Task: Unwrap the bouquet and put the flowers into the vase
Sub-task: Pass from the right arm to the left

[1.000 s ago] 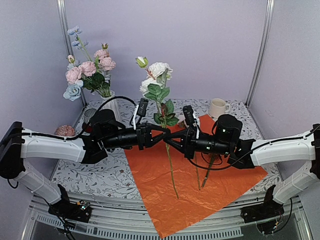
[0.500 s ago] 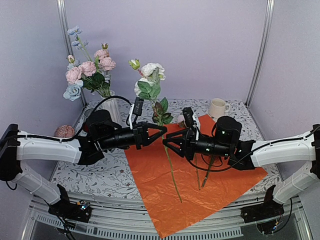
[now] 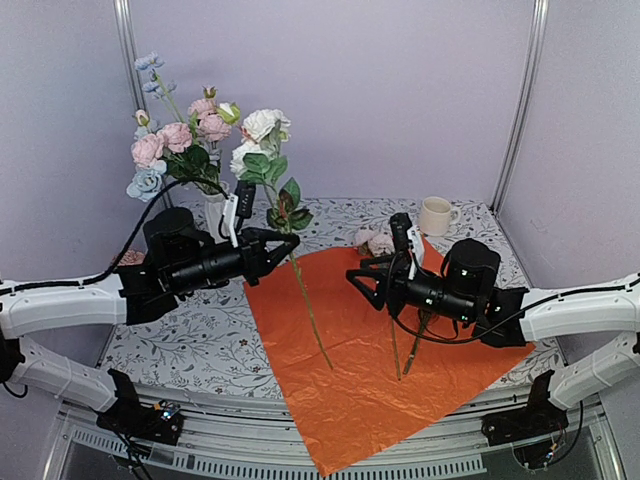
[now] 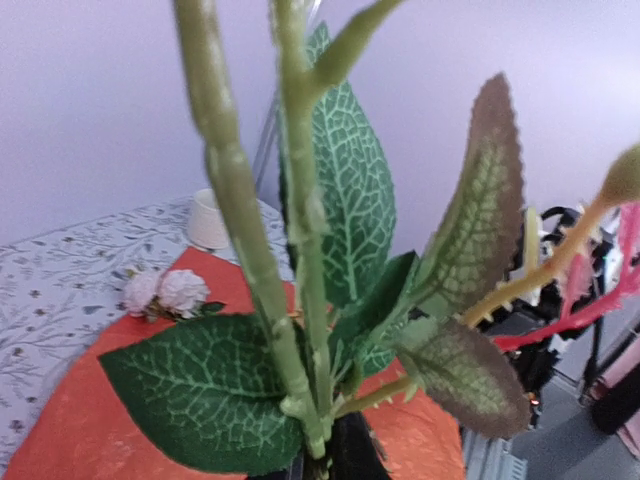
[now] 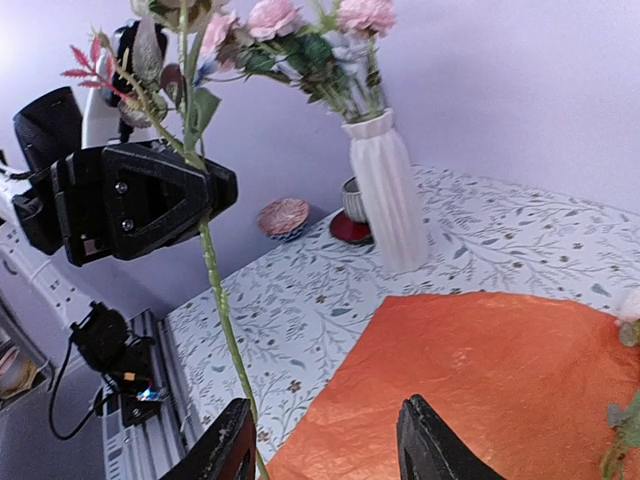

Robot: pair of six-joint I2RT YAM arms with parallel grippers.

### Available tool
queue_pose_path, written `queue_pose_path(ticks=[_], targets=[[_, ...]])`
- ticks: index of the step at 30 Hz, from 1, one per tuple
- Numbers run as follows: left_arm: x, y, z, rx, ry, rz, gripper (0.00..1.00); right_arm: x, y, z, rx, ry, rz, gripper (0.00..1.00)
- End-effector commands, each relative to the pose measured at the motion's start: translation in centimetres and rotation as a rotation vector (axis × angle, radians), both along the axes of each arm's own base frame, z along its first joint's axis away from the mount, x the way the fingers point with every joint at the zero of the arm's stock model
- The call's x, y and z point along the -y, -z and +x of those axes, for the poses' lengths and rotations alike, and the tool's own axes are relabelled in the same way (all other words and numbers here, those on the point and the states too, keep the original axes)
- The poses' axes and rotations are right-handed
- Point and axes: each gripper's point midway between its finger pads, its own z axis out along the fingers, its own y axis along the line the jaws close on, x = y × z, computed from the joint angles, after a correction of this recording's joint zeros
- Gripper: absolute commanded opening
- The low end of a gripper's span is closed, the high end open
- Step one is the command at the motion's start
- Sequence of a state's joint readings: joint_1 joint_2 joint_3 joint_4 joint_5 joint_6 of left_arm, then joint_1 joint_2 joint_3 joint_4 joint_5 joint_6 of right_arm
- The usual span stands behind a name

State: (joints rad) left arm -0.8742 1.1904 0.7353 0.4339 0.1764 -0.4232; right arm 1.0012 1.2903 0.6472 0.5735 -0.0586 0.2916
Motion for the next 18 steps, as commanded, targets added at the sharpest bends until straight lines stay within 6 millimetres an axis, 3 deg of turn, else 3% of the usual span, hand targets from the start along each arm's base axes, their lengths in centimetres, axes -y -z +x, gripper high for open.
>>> queue_pose_path(ticks=[1, 5, 9, 13, 18], targets=[[-4.6, -3.6, 3.7, 0.19, -0.274, 0.198, 0.0, 3.7, -1.9, 3.2, 0.072, 0.231, -0.01, 0.51], [-8.7, -8.7, 6.2, 0.33, -0.498, 0.303, 0.0, 6.4, -3.1, 5.5, 0.132, 0.316, -0.018, 0.52], [-11.4, -13.0, 7.9, 0.431, -0.66, 0.364, 0.0, 8.4, -3.3, 7.7, 0.158, 0.382, -0.042, 0.53], [-13.7, -16.6, 10.0, 0.503, -0.805, 0.422, 0.0, 8.9, -1.2, 8.5, 0.168, 0.416, -0.084, 0.53], [-15.2, -19.2, 12.8, 0.537, -0.909, 0.485, 0.0, 8.9, 2.4, 8.2, 0.177, 0.4, -0.096, 0.53]])
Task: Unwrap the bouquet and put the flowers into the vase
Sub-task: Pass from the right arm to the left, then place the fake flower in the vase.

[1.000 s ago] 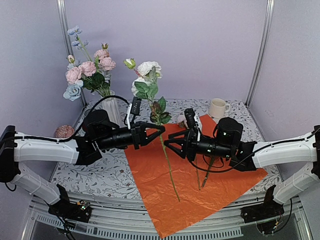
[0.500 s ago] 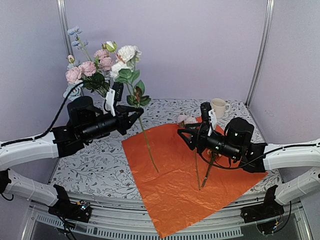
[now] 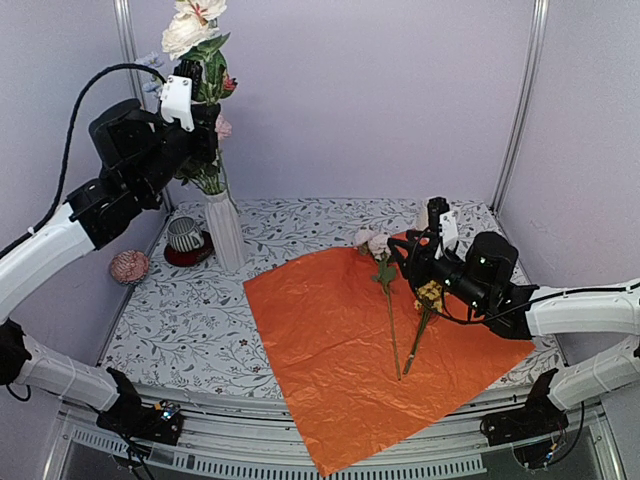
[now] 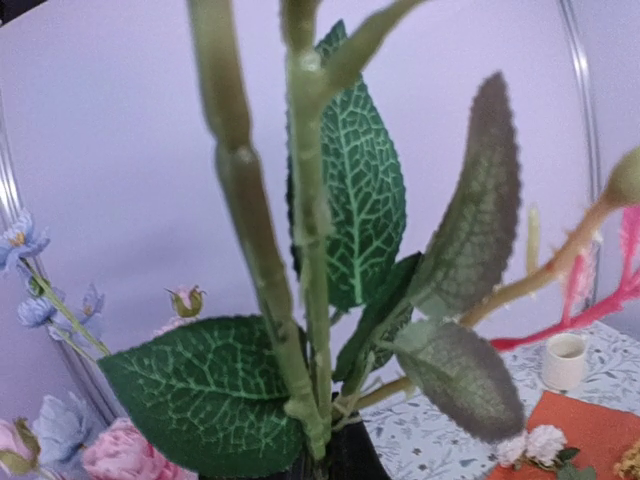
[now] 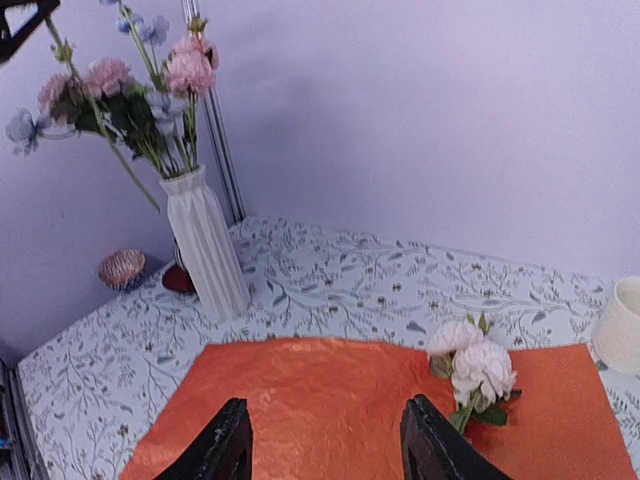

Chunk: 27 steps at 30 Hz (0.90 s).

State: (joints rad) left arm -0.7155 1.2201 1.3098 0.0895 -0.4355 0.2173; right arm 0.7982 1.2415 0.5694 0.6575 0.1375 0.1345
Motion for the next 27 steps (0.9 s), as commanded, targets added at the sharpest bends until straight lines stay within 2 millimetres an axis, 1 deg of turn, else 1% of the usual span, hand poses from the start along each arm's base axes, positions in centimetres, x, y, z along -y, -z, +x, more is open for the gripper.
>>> queue_pose_path(ticks=[1, 4, 7, 13, 17, 22, 27], targets=[[-2.2, -1.1, 2.8, 0.02, -0.151, 0.112, 0.0, 0.2, 3.5, 0.2, 0.001, 0.018, -0.049, 0.53], [-2.3, -1.9, 4.0, 0.049, -0.153, 0.108, 0.0, -0.4, 4.2, 0.2, -0.016, -0.01, -0.058, 0.53], [-2.0, -2.0, 5.1, 0.052, -0.159, 0.113, 0.0, -1.0, 4.3, 0.1, -0.012, -0.041, -0.067, 0.53], [-1.5, -2.3, 6.1, 0.058, -0.175, 0.13, 0.0, -1.1, 4.6, 0.2, -0.021, -0.04, -0.079, 0.53], [-1.8, -3.3, 5.7, 0.058, -0.17, 0.111, 0.0, -1.5, 4.9, 0.4, -0.03, -0.051, -0.087, 0.54], [-2.6, -4.9, 4.2, 0.082, -0.157, 0.082, 0.0, -1.7, 5.0, 0.4, -0.039, -0.058, -0.089, 0.54], [-3.2, -5.2, 3.4, 0.091, -0.164, 0.077, 0.0, -1.8, 5.0, 0.5, -0.038, -0.058, -0.088, 0.54]])
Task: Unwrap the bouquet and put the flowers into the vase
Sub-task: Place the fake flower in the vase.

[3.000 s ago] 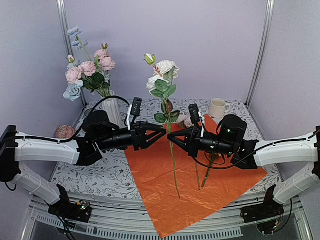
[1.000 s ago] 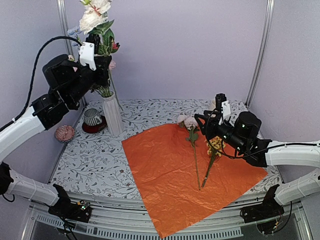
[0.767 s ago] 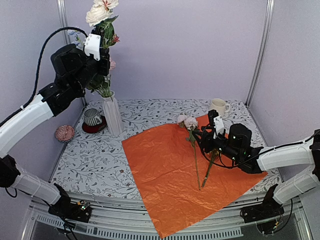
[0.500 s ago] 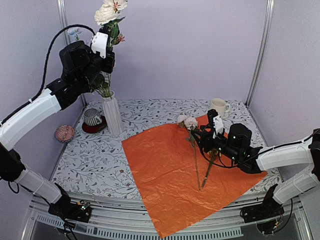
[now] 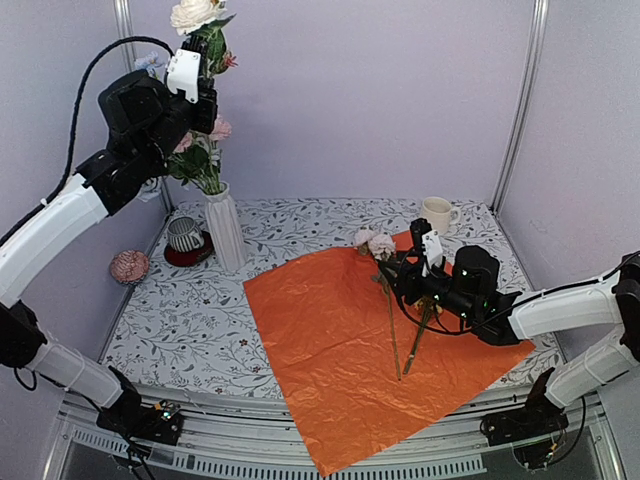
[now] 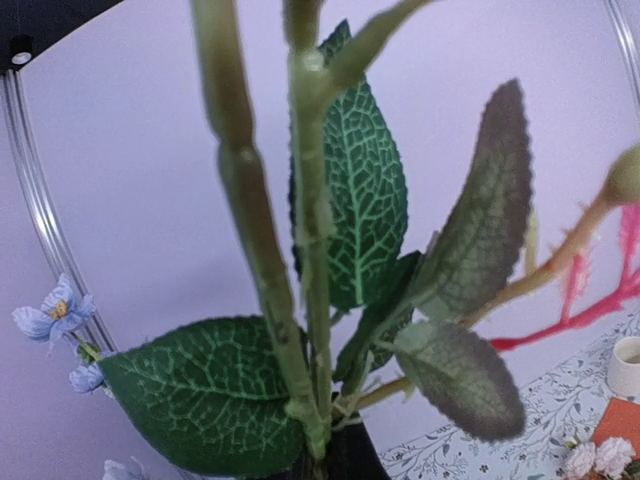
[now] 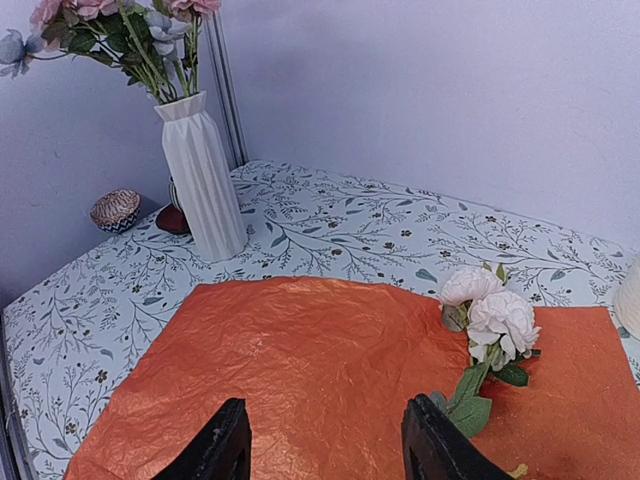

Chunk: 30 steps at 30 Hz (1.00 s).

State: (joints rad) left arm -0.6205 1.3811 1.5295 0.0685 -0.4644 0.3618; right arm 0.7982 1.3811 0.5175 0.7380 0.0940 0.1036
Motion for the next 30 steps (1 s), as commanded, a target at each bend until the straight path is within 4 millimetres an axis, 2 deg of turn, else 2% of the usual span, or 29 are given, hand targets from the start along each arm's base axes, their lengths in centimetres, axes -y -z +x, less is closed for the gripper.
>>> queue_pose_path(ticks=[1, 14, 30], targets=[[-1.4, -1.9, -1.2, 0.042, -0.018, -0.03, 0.0, -0.6, -0.9, 0.3, 0.02, -0.014, 0.013, 0.54], [-1.2, 3.3, 3.5, -0.065, -0.071, 0.012, 0.0, -0.7, -0.8, 0.4, 0.015, -0.013, 0.006, 0.54], [-0.7, 10.6, 8.1, -0.272, -0.071, 0.009, 0.0, -1.5, -0.3, 0.4, -0.014, -0.046, -0.006, 0.55]])
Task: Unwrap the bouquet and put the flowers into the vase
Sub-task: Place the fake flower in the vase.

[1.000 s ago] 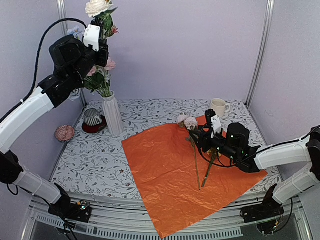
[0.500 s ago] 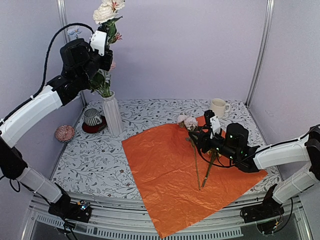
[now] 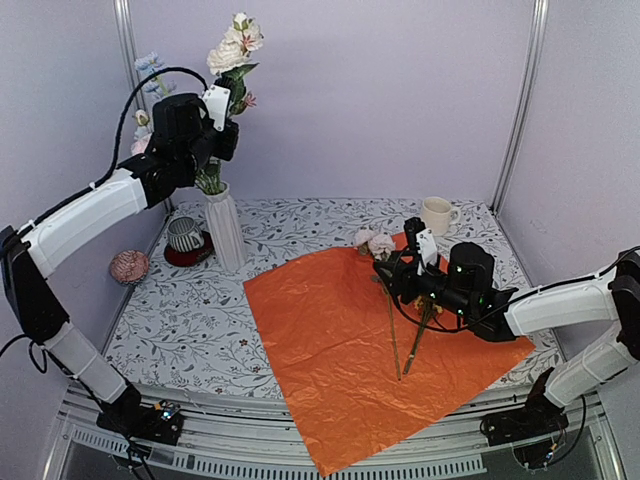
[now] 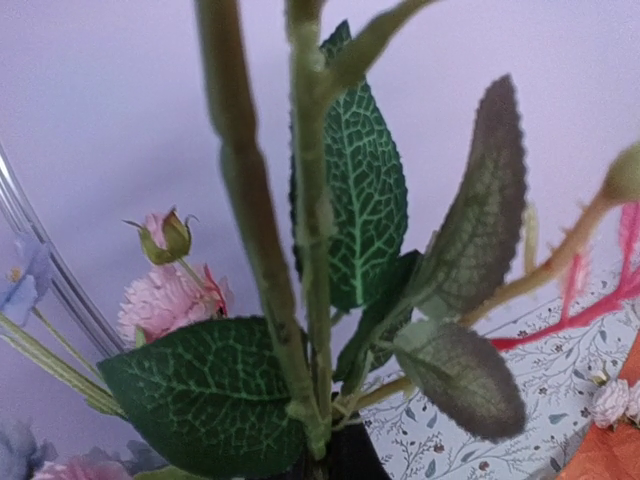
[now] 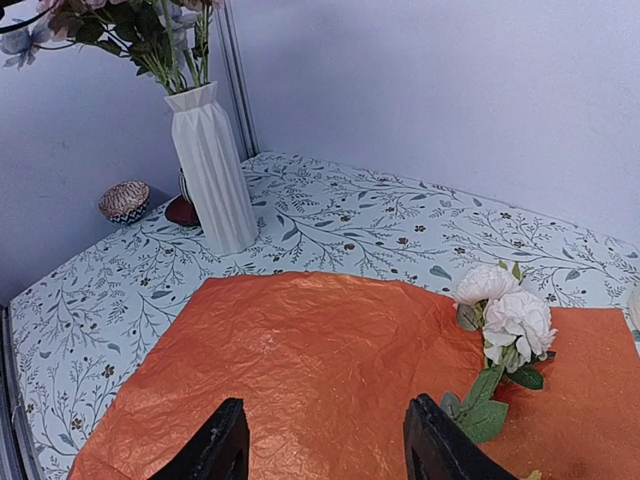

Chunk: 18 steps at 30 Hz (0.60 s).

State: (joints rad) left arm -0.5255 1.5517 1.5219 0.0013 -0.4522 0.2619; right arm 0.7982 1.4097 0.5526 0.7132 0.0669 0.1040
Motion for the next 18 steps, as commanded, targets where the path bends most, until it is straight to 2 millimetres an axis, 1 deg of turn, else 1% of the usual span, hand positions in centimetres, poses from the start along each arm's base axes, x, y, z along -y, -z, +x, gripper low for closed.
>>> queue_pose_path(ticks=[1, 4, 7, 13, 15, 18], targets=[[-0.3, 1.6, 1.4, -0.068, -0.007, -0.032, 0.0, -0.6, -0.5, 0.2, 0.002, -0.021, 0.005, 0.55], [-1.0, 3.1, 2.4, -0.124, -0.047, -0.039, 0.0, -0.6, -0.5, 0.2, 0.001, -0.021, 0.006, 0.55], [-2.1, 4.0, 3.1, -0.165, -0.088, -0.073, 0.0, -0.7, -0.5, 0.2, 0.001, -0.023, 0.004, 0.55], [-4.1, 5.0, 3.5, -0.196, -0.149, -0.134, 0.0, -0.8, -0.5, 0.0, -0.001, -0.03, 0.004, 0.55], [-4.4, 5.5, 3.5, -0.202, -0.155, -0.143, 0.0, -0.8, -0.5, 0.1, -0.001, -0.03, 0.004, 0.56], [-4.3, 6.5, 3.5, -0.221, -0.149, -0.146, 0.0, -0.8, -0.5, 0.0, -0.001, -0.033, 0.005, 0.55]])
